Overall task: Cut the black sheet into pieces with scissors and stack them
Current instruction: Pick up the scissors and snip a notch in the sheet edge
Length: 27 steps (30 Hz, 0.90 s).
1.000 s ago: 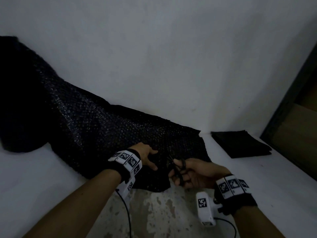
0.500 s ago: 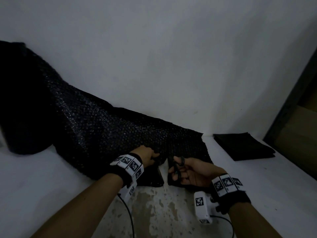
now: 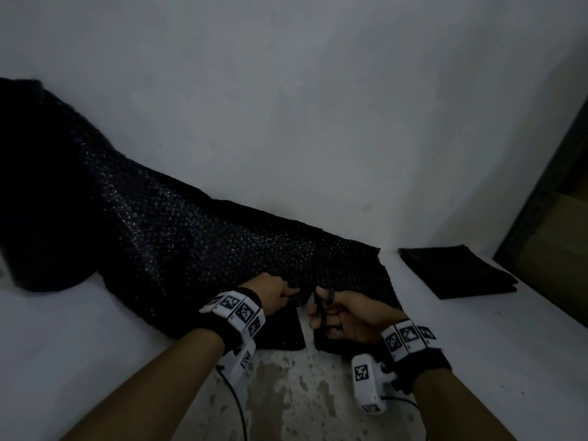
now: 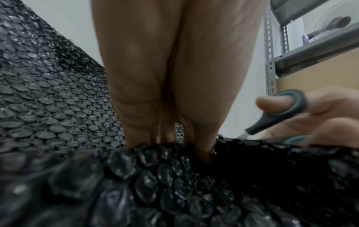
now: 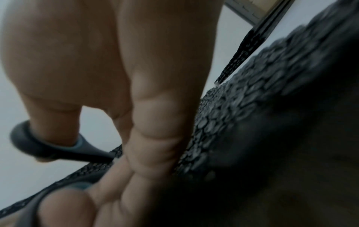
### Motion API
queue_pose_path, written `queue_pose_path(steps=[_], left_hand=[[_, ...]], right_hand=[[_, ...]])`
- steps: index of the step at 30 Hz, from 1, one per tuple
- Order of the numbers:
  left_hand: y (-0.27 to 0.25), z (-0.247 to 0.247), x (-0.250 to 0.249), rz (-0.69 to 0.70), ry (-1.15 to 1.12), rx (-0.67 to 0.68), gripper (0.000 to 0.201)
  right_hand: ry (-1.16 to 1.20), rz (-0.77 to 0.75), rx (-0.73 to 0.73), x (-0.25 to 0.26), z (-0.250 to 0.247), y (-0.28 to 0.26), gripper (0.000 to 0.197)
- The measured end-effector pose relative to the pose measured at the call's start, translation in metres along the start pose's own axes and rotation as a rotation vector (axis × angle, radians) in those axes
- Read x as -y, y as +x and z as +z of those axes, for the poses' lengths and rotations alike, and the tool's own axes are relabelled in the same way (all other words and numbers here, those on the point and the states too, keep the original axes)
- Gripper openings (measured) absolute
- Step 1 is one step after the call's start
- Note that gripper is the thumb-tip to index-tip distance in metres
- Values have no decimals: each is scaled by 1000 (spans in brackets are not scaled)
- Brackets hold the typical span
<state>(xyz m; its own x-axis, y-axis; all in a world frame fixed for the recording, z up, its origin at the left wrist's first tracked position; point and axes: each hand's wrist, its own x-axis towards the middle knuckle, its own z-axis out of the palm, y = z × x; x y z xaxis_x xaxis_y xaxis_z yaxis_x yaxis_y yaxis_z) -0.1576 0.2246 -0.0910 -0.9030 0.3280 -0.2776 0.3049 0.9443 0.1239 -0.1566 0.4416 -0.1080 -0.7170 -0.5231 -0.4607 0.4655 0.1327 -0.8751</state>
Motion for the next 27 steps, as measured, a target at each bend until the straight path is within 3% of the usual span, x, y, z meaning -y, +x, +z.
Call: queue_pose_path(steps=[27], left_hand=[[-1,4,9,45,-120,-41,43]], right_hand=[[-120,-48,-52,13,-3,32,47]])
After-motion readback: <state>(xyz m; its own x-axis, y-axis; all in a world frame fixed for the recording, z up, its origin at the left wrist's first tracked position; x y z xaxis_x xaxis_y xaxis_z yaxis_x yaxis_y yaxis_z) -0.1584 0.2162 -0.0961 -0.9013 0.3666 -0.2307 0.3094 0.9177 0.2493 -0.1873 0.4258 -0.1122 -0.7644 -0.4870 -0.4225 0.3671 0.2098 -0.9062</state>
